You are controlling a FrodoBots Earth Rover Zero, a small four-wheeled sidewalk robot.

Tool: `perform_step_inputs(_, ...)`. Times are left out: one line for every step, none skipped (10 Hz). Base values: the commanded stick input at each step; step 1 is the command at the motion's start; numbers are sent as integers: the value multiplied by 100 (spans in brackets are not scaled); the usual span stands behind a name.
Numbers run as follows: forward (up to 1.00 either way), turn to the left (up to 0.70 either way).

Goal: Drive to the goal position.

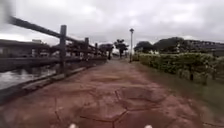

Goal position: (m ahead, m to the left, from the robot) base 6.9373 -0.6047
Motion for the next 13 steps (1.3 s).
perform_step_inputs(85, 1)
perform_step_inputs(85, 1)
perform_step_inputs(85, 1)
perform_step_inputs(85, 1)
perform_step_inputs(85, 1)
perform_step_inputs(85, 1)
perform_step_inputs(85, 1)
perform_step_inputs(85, 1)
perform_step_inputs(85, 1)
perform_step_inputs(85, 1)
perform_step_inputs(85, 1)
perform_step_inputs(85, 1)
perform_step_inputs(85, 1)
